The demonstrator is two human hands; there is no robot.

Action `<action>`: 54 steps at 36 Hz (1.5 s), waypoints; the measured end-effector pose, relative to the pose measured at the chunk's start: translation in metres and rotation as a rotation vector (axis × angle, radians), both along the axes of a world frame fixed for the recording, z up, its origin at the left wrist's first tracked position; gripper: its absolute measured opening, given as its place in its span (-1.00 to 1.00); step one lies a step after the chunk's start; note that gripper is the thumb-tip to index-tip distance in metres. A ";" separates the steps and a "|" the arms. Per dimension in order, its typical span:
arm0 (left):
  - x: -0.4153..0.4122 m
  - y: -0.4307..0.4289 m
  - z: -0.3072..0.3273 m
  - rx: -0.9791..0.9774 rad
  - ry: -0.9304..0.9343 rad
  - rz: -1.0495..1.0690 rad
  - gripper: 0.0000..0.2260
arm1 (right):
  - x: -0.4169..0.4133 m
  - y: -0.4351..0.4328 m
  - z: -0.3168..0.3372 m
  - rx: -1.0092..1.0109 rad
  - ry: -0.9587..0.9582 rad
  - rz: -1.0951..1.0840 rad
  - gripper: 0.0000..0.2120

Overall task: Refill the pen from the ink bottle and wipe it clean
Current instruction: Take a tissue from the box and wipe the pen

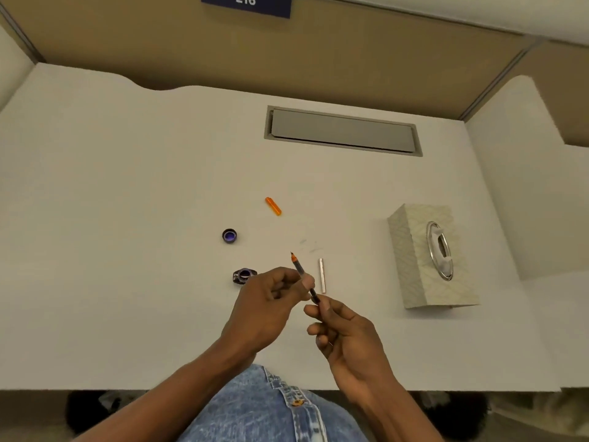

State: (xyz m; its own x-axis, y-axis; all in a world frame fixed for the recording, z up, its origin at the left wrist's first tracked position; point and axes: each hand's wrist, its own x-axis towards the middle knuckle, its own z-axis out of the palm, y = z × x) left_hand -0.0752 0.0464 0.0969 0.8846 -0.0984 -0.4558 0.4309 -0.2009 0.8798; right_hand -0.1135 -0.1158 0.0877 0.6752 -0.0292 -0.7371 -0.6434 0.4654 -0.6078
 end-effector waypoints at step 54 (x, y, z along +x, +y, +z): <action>0.084 -0.247 -0.070 0.021 -0.272 -0.172 -0.78 | 0.110 -0.245 -0.057 -1.418 -0.321 0.081 -0.79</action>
State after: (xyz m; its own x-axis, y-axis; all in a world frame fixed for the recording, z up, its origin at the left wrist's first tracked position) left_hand 0.0088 -0.2006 0.0266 0.9454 -0.2503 -0.2088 0.1391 -0.2695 0.9529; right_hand -0.0035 -0.3607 0.0305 0.8374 -0.5436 0.0580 -0.3885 -0.6664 -0.6364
